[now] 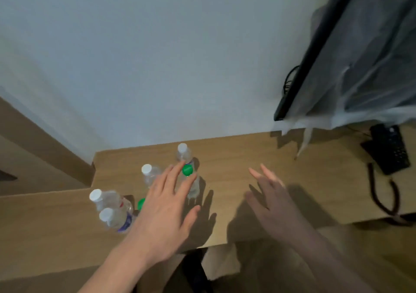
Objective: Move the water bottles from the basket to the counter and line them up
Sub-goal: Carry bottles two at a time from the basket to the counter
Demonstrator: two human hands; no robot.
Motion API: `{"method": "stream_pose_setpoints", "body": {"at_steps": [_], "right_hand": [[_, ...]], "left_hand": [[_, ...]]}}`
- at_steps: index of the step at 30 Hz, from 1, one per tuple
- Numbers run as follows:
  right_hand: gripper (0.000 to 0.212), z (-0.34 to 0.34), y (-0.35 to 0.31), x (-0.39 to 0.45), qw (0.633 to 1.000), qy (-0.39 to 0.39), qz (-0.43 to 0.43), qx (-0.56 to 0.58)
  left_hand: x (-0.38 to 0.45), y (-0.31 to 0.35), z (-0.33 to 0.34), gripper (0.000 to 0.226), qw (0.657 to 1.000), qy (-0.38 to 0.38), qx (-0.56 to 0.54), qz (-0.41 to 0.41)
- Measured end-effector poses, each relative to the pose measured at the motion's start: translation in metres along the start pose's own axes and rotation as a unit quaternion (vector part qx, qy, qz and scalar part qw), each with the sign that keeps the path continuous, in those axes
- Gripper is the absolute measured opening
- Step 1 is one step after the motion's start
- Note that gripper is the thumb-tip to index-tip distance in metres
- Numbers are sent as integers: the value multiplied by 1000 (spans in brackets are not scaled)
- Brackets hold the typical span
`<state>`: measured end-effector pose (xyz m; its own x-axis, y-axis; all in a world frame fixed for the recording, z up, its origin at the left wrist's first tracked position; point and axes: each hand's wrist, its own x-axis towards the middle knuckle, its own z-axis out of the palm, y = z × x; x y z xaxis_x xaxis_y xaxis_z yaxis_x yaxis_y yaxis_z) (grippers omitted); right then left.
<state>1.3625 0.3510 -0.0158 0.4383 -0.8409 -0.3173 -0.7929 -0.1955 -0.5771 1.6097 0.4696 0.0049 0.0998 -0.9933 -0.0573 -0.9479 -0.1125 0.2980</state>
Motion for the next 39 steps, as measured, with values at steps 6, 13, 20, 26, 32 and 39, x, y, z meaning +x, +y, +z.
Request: {"method": "stream_pose_setpoints", "body": {"at_steps": [6, 13, 20, 26, 32, 39], "right_hand": [[68, -49, 101, -97, 995, 34, 88, 19], [69, -94, 222, -217, 978, 93, 185, -14], [74, -133, 306, -321, 950, 157, 270, -8], [75, -161, 355, -385, 921, 218, 324, 11], [77, -201, 411, -435, 881, 264, 393, 1], [75, -267, 486, -441, 849, 275, 451, 28]], "left_hand": [[28, 113, 42, 73, 993, -33, 45, 106], [35, 272, 94, 76, 967, -47, 63, 241], [34, 414, 119, 76, 934, -57, 78, 343], [47, 518, 140, 77, 897, -80, 86, 426], [69, 623, 167, 77, 862, -108, 54, 492], [133, 727, 195, 76, 841, -132, 53, 522]]}}
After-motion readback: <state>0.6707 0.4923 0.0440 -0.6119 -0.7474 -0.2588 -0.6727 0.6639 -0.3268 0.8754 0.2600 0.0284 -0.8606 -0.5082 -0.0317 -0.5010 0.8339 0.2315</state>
